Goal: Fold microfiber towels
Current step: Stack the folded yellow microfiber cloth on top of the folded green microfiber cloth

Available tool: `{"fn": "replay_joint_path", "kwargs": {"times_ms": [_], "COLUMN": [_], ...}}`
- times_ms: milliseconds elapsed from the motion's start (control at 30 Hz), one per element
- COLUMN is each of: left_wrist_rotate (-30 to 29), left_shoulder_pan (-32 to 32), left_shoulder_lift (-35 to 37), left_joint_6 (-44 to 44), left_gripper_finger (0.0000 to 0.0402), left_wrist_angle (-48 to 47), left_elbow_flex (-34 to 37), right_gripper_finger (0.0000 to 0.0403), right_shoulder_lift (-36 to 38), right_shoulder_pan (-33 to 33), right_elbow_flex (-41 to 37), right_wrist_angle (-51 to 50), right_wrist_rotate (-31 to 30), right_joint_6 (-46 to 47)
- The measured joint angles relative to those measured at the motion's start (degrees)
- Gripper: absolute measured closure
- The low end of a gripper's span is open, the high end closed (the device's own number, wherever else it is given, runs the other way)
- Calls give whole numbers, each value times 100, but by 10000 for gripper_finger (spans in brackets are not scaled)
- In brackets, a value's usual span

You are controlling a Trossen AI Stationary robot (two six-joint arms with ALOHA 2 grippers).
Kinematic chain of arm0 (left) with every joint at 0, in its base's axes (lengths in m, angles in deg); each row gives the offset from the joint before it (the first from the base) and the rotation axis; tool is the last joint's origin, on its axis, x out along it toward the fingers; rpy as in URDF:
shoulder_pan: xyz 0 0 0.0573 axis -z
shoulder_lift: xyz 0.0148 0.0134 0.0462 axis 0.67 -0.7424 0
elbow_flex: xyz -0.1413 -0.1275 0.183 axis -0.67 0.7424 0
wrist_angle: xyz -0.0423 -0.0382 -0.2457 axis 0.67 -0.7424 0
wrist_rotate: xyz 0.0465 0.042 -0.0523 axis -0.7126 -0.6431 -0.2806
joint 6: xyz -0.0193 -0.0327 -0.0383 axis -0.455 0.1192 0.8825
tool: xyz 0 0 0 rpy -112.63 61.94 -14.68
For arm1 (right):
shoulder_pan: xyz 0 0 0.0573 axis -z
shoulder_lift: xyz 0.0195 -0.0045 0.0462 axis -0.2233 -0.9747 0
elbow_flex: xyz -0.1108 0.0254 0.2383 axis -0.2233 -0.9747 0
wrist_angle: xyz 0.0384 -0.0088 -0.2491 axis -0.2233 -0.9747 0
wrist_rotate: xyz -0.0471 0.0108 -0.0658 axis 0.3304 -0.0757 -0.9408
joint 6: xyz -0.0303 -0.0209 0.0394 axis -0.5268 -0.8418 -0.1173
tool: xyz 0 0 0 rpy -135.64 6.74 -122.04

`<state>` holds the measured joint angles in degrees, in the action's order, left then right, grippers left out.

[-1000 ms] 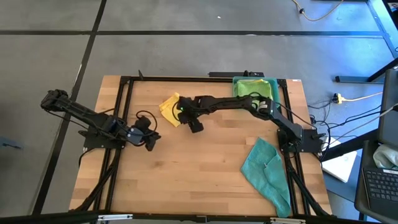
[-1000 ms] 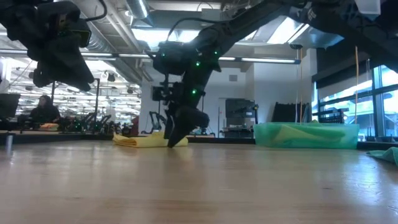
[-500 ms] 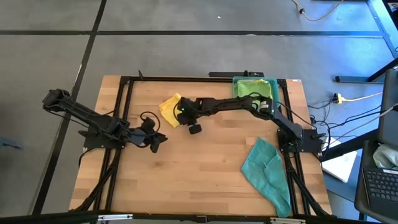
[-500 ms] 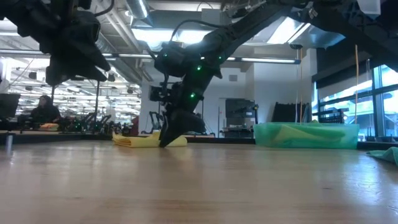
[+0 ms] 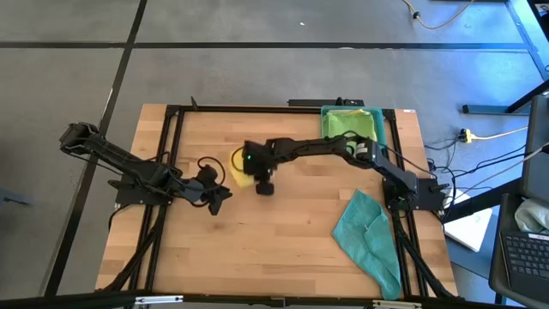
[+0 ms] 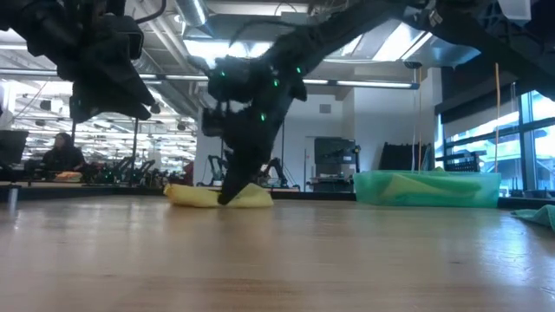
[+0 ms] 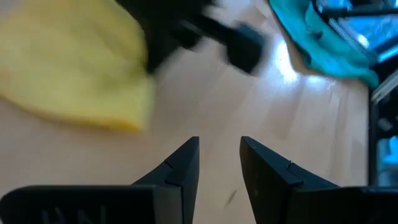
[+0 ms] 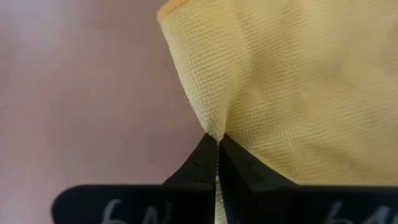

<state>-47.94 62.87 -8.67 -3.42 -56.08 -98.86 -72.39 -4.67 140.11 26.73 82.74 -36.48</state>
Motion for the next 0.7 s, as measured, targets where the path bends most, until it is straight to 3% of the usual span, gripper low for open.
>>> {"fn": "replay_joint_path", "kwargs": {"times_ms": [200, 333, 567, 700], "left_wrist_rotate": [1, 37, 392, 427], "left_shoulder_pan": [-1, 0, 1, 1], "left_shoulder_lift": [-5, -5, -5, -5], "left_joint_6": [-810, -1059, -1483, -1403], "left_gripper_finger": [293, 293, 293, 293], "left_wrist_angle": [-1, 17, 19, 61], "left_elbow_flex": [0, 0, 0, 0], "right_gripper_finger": [396, 398, 396, 396], "right_shoulder_lift": [2, 4, 7, 10], "right_shoulder_pan": [-336, -402, -387, -277], "right_elbow_flex": [487, 538, 518, 516], "right_wrist_angle": [-1054, -1233, -1240, -1257], "right_wrist_rotate": [1028, 1888, 2492, 3838], "right_joint_6": [538, 1044, 1511, 2175]}}
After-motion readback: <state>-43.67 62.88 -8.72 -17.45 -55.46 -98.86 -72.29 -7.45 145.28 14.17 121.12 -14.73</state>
